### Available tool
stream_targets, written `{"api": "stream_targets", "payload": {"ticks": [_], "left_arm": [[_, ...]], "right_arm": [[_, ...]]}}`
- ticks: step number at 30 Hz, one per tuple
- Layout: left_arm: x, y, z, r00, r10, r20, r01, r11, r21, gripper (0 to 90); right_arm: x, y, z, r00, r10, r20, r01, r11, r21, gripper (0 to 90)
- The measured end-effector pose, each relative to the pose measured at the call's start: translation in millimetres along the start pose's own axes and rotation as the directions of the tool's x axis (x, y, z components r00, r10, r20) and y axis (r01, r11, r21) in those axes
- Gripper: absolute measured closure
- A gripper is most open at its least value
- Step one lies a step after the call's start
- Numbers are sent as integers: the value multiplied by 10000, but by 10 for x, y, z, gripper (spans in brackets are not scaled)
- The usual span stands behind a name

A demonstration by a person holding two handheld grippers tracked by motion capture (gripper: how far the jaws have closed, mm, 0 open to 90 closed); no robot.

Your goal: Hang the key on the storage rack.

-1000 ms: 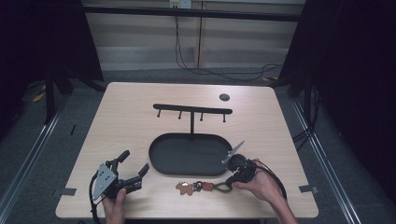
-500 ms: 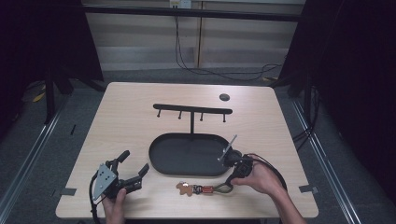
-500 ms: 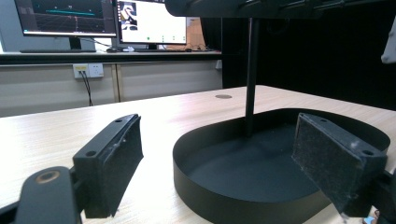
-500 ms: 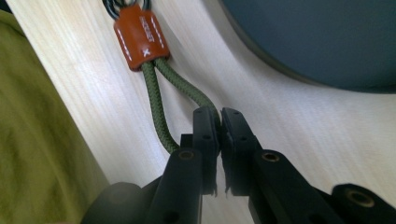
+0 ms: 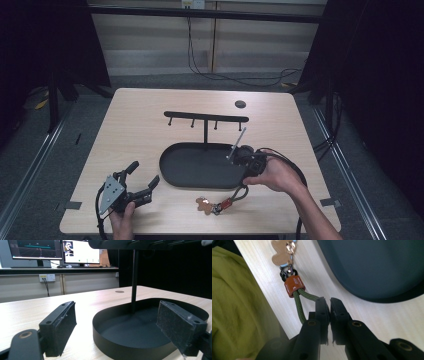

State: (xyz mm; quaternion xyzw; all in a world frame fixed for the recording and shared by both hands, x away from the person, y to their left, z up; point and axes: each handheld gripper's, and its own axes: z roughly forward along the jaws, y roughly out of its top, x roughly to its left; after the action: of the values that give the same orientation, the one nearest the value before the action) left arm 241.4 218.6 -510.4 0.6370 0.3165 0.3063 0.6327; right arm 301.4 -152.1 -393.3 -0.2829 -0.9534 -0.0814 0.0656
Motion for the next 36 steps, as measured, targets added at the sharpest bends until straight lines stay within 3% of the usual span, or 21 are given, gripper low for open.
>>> {"api": "stream_targets", "payload": {"ticks": [4, 5, 8, 18, 36], "left_arm": [[15, 3, 5, 9996, 164, 228, -165, 9999, 31, 157], [1, 0, 2, 10000, -13, 58, 13, 10000, -2, 157], [0, 0, 2, 10000, -23, 76, 23, 10000, 1, 157], [2, 0, 1, 10000, 3, 59, -3, 10000, 1, 157], [3, 0, 1, 10000, -18, 76, 18, 10000, 13, 157]], "right_arm": [[42, 79, -112, 9994, -293, 190, 292, 9996, 31, 849], [68, 129, -190, 9987, -423, 281, 420, 9991, 109, 849], [92, 184, -261, 9980, -567, 273, 561, 9982, 209, 849], [208, 377, -351, 9951, -897, 413, 873, 9946, 561, 850], [338, 635, -732, 9910, -1234, 525, 1222, 9922, 256, 854]]}}
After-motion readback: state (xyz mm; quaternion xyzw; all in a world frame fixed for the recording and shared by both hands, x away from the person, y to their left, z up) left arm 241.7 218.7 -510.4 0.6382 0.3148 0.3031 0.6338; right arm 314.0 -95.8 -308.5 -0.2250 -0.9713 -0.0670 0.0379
